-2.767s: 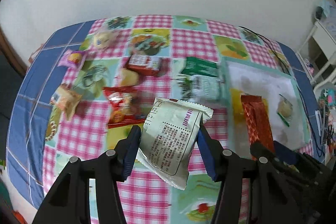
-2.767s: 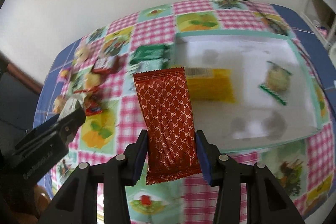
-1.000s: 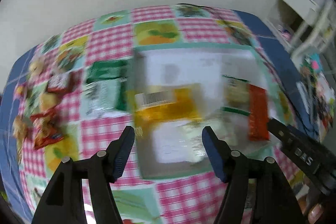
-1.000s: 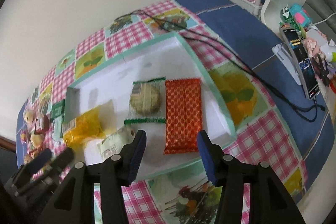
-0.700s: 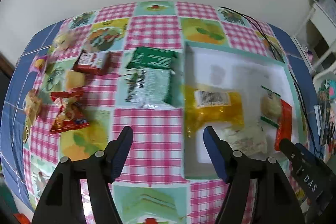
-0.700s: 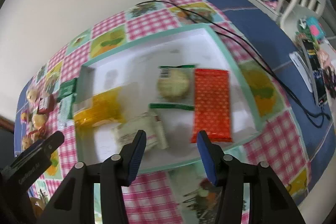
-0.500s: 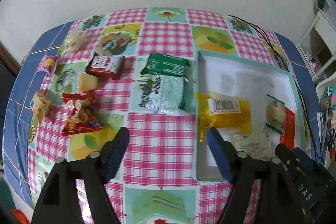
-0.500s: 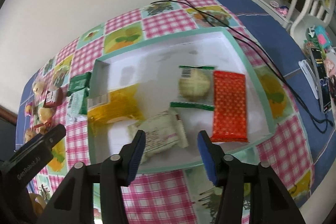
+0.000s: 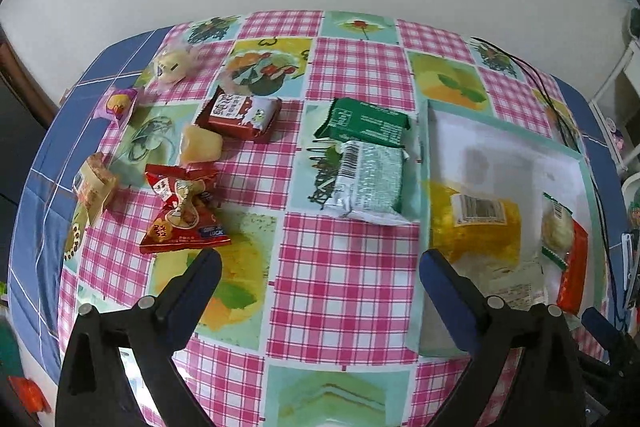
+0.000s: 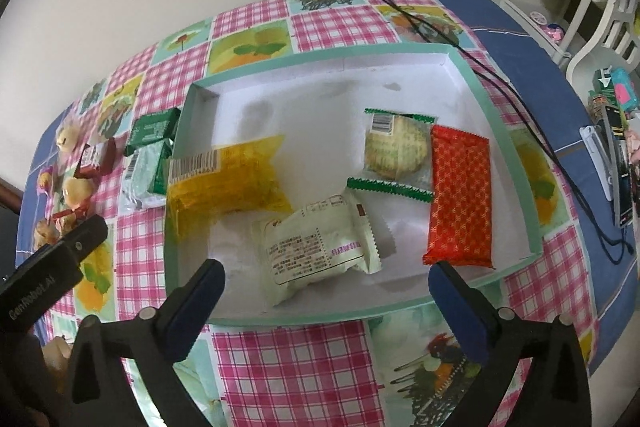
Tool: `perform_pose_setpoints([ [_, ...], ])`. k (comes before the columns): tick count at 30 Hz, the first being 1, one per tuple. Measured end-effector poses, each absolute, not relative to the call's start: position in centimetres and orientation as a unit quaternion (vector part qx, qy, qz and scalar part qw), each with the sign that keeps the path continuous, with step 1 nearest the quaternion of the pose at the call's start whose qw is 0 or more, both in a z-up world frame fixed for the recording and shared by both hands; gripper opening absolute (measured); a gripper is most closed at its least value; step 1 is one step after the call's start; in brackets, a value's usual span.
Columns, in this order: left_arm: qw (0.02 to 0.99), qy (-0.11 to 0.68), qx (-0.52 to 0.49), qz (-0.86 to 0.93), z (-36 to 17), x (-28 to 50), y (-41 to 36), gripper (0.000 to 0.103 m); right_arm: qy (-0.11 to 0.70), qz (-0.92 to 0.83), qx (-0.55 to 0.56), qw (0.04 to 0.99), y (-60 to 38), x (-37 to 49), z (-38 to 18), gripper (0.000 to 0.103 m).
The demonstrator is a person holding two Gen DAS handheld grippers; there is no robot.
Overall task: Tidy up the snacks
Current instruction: 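Lift both grippers away from the box lid toward the remaining snacks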
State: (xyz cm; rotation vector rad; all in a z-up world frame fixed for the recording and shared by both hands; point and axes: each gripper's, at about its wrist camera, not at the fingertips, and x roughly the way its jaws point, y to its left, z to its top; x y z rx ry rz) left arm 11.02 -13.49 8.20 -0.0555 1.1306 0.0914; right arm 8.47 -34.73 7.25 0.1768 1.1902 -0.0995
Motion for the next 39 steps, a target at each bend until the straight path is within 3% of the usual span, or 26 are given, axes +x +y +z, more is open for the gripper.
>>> perform_pose_setpoints([
  [16, 0.851, 0.515, -0.068, 0.081, 8.6, 10.9, -7.7, 0.099, 0.526, -0.026, 0.056, 0.848, -31.1, 9.3, 8.7, 0.103],
  [32, 0.84, 0.511, -0.111, 0.146, 8.6, 10.2, -0.6, 0.099, 0.533, 0.083, 0.016, 0.842, -20.3, 9.4, 8.1, 0.103],
  [39, 0.834, 0.515, -0.129, 0.148, 8.5, 10.5, 1.6, 0.099, 0.52, 0.097, 0.049, 0.847, -18.9, 10.2, 8.0, 0.103],
])
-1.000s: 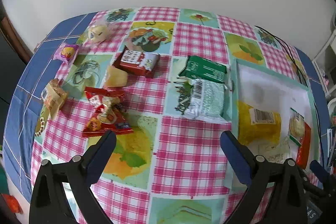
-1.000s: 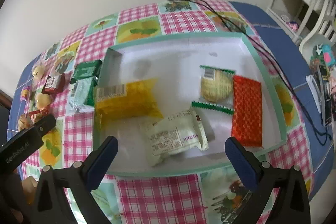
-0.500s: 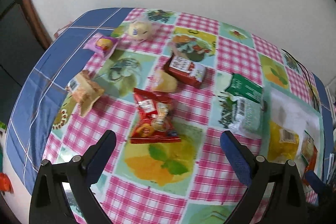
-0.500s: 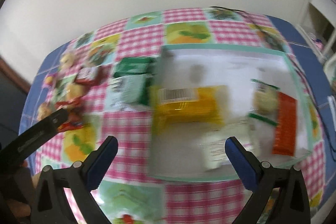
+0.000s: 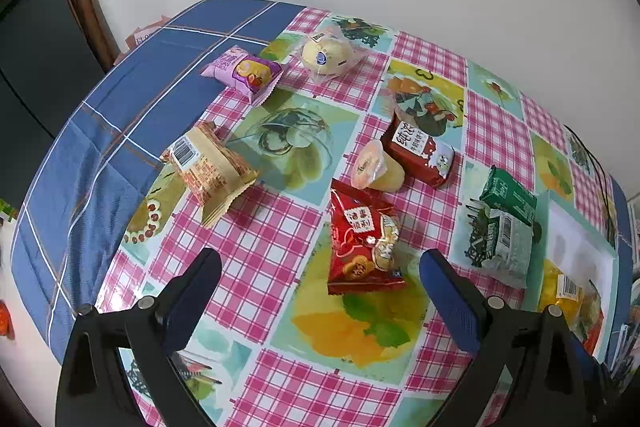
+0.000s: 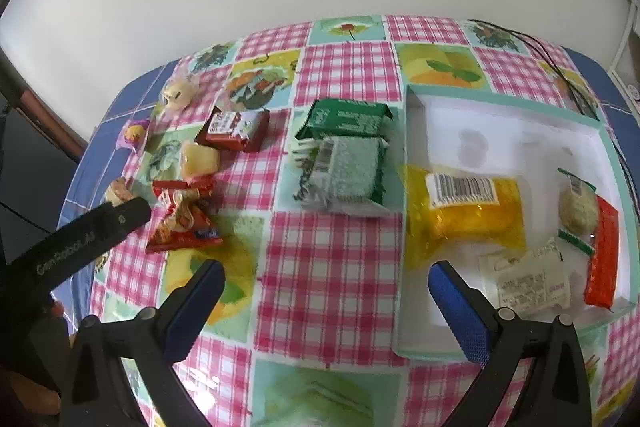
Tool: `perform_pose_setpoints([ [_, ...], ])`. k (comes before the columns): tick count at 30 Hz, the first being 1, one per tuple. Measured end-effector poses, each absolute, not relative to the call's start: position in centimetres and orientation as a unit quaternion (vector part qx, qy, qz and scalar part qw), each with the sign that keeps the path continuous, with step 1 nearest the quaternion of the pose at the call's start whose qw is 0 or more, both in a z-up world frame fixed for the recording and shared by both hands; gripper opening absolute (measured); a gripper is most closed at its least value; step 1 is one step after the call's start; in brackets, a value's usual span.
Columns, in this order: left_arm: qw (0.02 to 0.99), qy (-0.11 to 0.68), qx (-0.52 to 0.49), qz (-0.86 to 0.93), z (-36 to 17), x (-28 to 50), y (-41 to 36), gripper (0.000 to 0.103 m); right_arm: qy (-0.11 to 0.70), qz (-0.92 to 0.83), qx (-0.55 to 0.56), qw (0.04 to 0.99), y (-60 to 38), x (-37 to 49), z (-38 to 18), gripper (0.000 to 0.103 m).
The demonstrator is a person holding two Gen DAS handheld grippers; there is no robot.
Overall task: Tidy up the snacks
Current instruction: 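Lift both grippers away from the box lid toward the remaining snacks, then close left gripper on the red wafer bag while right gripper closes on the green-white biscuit pack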
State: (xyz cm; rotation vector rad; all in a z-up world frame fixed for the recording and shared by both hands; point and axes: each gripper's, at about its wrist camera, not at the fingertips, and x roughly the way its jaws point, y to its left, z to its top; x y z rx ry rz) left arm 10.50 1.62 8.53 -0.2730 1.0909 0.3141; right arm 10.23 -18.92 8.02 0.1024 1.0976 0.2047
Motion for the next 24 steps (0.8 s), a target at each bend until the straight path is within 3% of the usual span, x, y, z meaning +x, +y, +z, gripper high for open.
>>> perform_pose_setpoints([
  [14, 0.816, 0.546, -0.153, 0.111, 6.5, 13.9, 2.8, 0.099, 0.487, 0.084, 0.058, 0.868, -17.9, 13.6, 9.0, 0.1],
  [16, 0.813, 0.55, -0.165, 0.098, 6.0, 14.2, 2.8, 0.096, 0.487, 0.079, 0.062, 0.868, -18.0, 14.2, 8.8, 0.09],
  [24, 0.8, 0.563, -0.201, 0.06, 4.6, 15.5, 2.8, 0.07, 0.504, 0.052, 0.041, 0.861, -17.6, 16.8, 7.1, 0.068],
])
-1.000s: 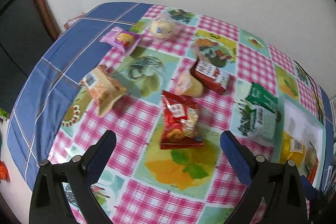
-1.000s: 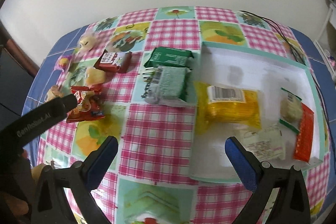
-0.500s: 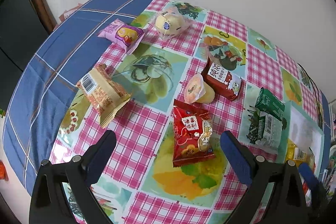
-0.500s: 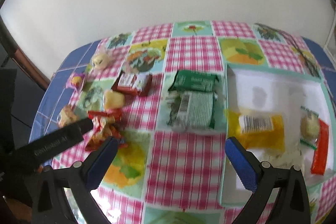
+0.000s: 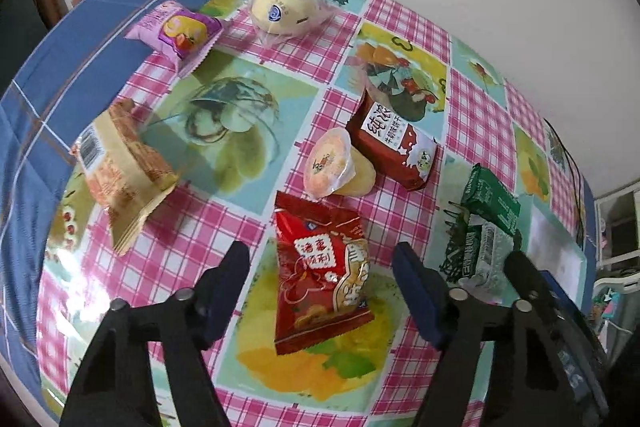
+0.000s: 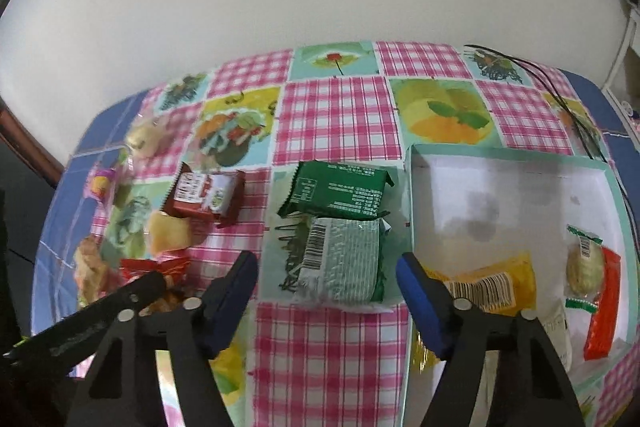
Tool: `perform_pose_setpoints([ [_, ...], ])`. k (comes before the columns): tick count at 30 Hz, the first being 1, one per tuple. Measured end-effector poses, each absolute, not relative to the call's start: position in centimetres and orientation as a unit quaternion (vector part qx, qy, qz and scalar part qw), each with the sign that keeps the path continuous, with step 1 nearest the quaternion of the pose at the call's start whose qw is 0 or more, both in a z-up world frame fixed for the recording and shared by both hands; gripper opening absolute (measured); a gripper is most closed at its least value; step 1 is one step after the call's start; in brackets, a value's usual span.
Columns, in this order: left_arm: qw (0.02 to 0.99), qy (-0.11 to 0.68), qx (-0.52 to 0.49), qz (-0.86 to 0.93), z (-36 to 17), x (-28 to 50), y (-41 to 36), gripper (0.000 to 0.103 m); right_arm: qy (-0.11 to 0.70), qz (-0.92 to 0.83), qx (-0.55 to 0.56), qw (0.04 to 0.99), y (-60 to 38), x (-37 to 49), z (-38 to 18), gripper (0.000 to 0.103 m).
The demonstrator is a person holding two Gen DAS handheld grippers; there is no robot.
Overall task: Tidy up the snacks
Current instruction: 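Close left gripper on the red wafer bag while right gripper closes on the green-white biscuit pack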
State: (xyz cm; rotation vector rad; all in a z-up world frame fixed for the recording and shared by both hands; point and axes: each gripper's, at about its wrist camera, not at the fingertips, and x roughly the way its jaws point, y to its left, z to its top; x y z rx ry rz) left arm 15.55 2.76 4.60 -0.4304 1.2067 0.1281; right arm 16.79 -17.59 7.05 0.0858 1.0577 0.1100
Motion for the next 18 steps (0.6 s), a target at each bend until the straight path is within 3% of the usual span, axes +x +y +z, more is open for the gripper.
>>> perform_pose_setpoints([
  [2, 0.799, 0.563, -0.202, 0.056, 4.5, 15.9, 2.7, 0.067, 0.51, 0.052, 0.033, 0.858, -17.2, 17.4, 6.3, 0.063],
  [8, 0.793, 0.572, -0.202, 0.05, 3.5, 16.8, 2.3, 0.052, 0.518, 0.039, 0.017, 0.854, -16.8, 18.6, 4.5, 0.062],
  [18, 0.795, 0.574, -0.191, 0.049, 3.1, 17.2, 1.8, 0.052, 0.528, 0.028, 0.012, 0.849, -17.0, 19.8, 2.8, 0.055],
])
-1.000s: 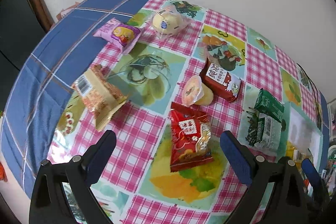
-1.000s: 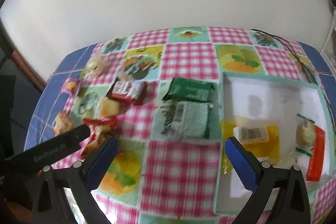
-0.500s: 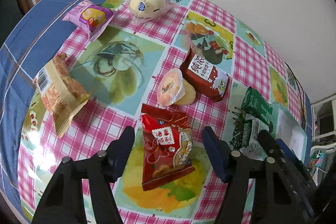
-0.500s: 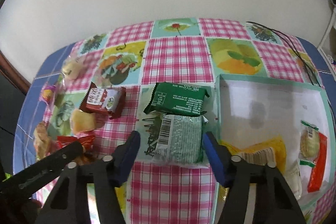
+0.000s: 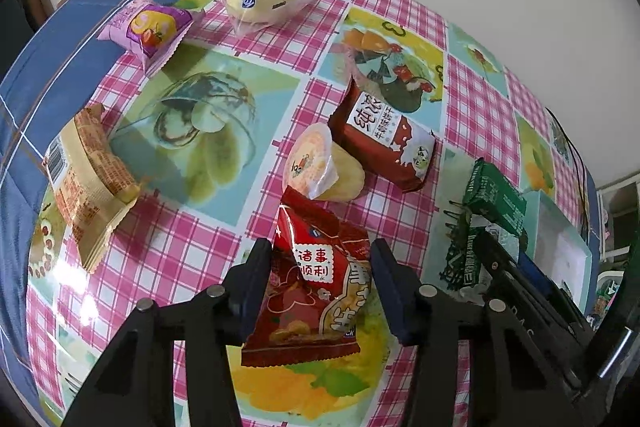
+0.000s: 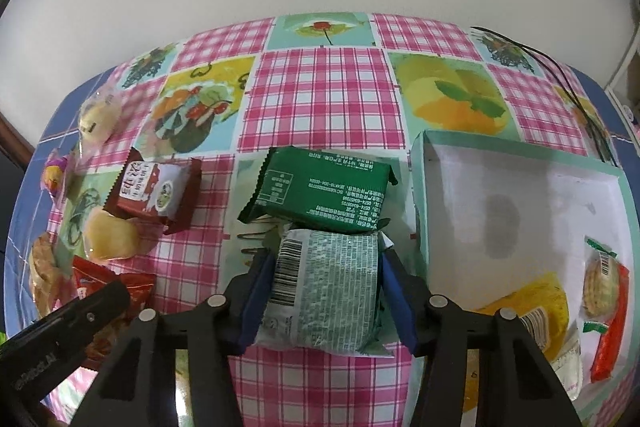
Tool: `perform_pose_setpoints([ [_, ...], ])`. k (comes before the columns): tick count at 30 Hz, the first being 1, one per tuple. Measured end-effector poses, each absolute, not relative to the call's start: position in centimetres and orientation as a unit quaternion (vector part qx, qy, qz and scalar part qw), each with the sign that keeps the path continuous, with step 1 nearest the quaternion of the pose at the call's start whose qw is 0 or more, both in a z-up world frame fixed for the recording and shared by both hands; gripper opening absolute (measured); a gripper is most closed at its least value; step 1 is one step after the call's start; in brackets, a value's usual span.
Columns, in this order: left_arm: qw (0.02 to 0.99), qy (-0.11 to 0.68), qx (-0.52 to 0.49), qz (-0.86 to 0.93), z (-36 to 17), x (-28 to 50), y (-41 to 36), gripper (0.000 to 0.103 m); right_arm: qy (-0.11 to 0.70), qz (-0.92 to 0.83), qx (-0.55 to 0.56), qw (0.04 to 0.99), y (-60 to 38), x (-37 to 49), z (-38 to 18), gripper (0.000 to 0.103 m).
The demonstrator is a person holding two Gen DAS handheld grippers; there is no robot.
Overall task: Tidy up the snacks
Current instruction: 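Close left gripper on the red wafer bag while right gripper closes on the green-white biscuit pack, then carry the red bag and green-white pack over the box lid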
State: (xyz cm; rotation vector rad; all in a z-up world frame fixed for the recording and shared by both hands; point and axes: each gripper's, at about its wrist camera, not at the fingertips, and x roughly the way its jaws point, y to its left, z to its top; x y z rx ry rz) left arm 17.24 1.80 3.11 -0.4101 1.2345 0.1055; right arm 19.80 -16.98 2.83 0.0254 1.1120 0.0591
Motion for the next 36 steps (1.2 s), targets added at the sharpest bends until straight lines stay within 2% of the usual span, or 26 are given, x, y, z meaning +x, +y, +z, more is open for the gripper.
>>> perform_pose_setpoints([
  [7, 0.797, 0.572, -0.189, 0.053, 2.9, 17.3, 1.6, 0.05, 0.53, 0.05, 0.007, 0.846, -15.9, 19.5, 2.8, 0.052],
  [19, 0.802, 0.561, -0.198, 0.048, 3.8, 17.1, 1.7, 0.039, 0.534, 0.062, 0.018, 0.843, -15.9, 19.3, 3.4, 0.052],
  [36, 0.85, 0.488, -0.193, 0.044, 11.5, 15.7, 0.7, 0.038, 0.478, 0.078, 0.047, 0.874, -17.9, 18.2, 10.5, 0.052],
])
